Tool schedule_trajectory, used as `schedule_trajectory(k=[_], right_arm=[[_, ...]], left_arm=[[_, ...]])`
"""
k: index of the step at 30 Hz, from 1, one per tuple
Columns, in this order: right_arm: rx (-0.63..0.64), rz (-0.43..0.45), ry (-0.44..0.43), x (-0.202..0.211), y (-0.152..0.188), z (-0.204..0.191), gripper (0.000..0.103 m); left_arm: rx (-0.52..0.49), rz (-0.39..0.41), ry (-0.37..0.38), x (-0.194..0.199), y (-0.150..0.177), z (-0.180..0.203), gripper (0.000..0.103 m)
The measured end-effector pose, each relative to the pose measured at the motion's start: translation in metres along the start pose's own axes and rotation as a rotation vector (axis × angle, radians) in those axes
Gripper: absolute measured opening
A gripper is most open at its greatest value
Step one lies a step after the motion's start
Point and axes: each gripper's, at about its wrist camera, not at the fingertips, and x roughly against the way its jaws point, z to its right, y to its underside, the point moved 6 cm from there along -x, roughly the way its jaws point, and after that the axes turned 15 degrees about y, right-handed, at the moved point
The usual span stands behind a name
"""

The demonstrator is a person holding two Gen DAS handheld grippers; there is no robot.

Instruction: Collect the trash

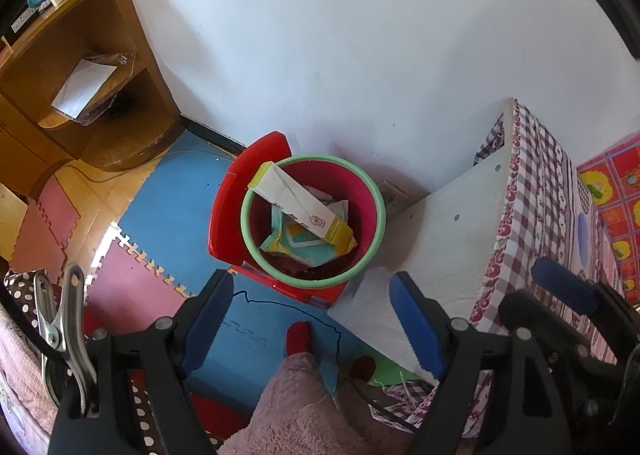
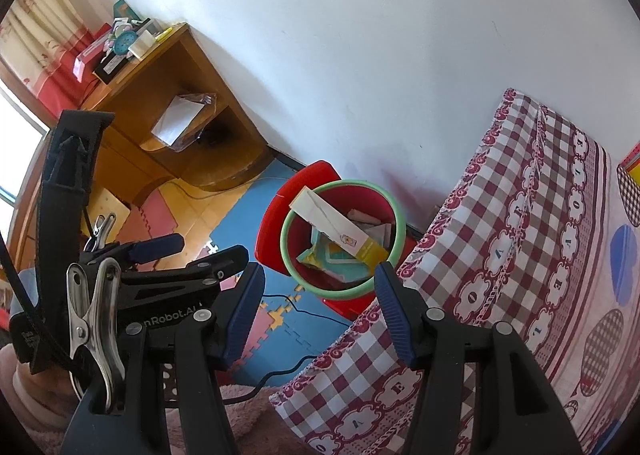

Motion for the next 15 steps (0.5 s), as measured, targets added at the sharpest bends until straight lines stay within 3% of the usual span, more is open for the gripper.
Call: schedule_trajectory(k=[15], right_arm=[[-0.024, -0.006, 0.009, 0.0018, 0.0049, -0.0008, 0.059]], left_arm=[[-0.005, -0.018, 0.019, -0.0035, 0.0044, 0.0002, 0.084]])
